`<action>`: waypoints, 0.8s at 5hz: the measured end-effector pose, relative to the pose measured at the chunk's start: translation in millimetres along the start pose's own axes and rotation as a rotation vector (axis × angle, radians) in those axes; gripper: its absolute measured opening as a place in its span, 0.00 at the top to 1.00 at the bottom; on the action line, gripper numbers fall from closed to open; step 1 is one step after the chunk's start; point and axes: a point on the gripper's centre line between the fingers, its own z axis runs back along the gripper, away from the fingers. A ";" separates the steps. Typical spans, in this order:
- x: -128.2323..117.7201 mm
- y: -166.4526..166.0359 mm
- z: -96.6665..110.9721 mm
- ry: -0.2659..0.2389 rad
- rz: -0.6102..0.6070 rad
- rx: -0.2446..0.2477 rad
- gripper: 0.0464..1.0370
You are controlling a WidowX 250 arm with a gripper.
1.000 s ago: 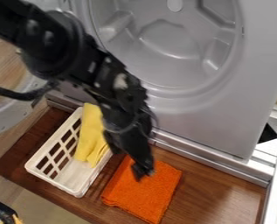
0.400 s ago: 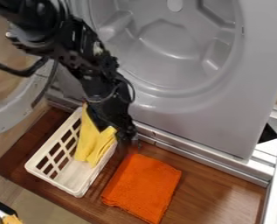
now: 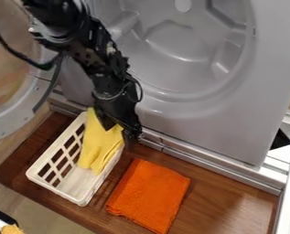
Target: Put the yellow cloth inside the washing machine
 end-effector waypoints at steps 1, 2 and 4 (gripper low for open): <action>5.5 5.6 -3.8 -0.026 0.003 0.044 0.38; 8.1 -0.1 -7.5 -0.032 0.001 0.036 0.68; -2.7 -10.8 -0.6 -0.025 -0.019 0.031 0.99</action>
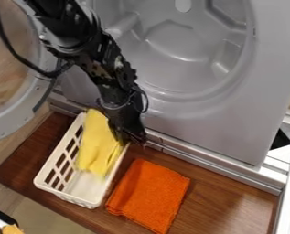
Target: Put the yellow cloth inside the washing machine
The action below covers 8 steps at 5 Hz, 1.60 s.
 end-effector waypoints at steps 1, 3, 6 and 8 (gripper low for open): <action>-3.2 -1.9 26.3 -0.059 0.002 0.029 0.99; 9.2 -6.6 70.8 -0.236 -0.018 0.026 0.99; 98.3 6.8 98.4 -0.463 -0.071 -0.010 0.99; 131.8 12.4 59.5 -0.422 -0.051 -0.064 0.99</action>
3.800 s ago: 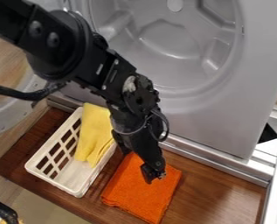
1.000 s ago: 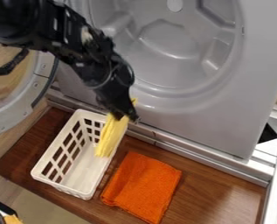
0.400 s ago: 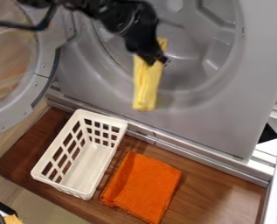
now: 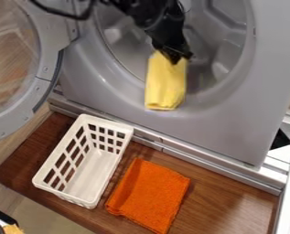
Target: Put the yellow cloth inside the washing machine
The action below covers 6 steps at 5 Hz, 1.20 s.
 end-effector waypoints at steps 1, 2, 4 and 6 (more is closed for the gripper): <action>1.2 9.3 -18.1 0.001 0.013 -0.007 0.99; 0.9 14.7 -33.3 0.020 0.005 -0.010 0.97; -6.3 8.3 -37.7 0.047 0.032 -0.031 0.56; -3.1 -2.9 -23.0 0.035 0.024 -0.046 0.04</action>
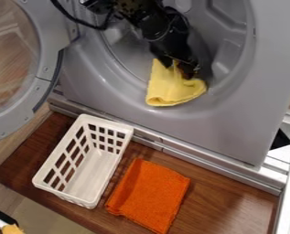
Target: Put the yellow cloth inside the washing machine
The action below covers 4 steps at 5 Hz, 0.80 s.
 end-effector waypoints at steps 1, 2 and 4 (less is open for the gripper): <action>7.4 -4.5 17.2 -0.041 -0.002 0.003 0.03; 10.0 -11.7 34.3 -0.070 -0.010 -0.006 0.04; -21.7 -40.2 67.2 -0.041 -0.010 -0.017 0.04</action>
